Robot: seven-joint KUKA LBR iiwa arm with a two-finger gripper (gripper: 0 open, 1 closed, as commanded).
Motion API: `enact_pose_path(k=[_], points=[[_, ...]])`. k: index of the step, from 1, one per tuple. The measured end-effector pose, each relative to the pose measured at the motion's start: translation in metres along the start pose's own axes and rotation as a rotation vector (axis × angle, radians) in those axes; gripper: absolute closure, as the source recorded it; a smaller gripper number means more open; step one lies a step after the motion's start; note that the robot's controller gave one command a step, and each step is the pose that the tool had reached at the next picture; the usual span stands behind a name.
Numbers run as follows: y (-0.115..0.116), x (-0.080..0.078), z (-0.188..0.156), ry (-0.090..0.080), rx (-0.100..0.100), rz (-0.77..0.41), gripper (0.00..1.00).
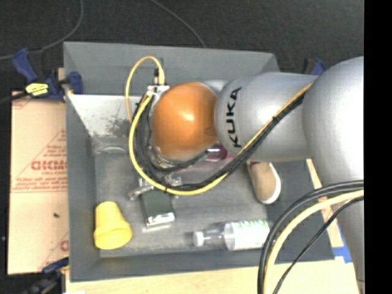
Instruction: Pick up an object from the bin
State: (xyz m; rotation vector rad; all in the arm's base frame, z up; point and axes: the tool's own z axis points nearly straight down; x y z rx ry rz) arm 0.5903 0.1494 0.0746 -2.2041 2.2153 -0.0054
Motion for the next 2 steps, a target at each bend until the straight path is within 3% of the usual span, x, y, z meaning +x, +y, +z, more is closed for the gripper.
enact_pose_path(k=[1,2], points=[[0.002,0.001,-0.019,0.003,-0.01,0.0,1.0],[-0.001,0.0,-0.036,0.001,0.0,0.001,1.0]])
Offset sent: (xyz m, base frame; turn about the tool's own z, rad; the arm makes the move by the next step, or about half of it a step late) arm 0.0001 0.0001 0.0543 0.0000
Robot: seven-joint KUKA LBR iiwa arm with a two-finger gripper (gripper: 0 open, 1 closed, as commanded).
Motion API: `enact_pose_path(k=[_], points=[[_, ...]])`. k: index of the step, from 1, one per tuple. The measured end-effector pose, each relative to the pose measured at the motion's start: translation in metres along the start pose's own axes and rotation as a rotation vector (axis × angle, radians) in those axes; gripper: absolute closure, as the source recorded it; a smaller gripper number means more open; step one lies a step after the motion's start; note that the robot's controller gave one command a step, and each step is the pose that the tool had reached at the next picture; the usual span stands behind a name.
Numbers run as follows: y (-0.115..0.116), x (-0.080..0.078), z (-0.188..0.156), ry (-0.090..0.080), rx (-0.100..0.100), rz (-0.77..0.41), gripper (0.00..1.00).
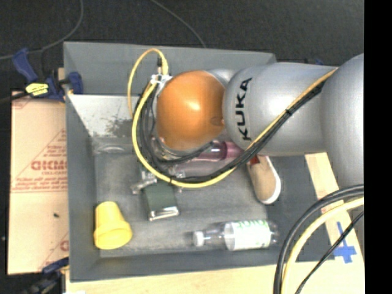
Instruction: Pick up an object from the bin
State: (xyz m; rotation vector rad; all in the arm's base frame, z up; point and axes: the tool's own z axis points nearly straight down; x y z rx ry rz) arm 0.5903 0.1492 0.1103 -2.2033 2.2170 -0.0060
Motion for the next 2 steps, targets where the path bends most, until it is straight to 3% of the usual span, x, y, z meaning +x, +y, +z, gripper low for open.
enact_pose_path(k=[2], points=[[0.0011,0.0005,-0.0161,0.0,-0.006,0.003,1.0]])
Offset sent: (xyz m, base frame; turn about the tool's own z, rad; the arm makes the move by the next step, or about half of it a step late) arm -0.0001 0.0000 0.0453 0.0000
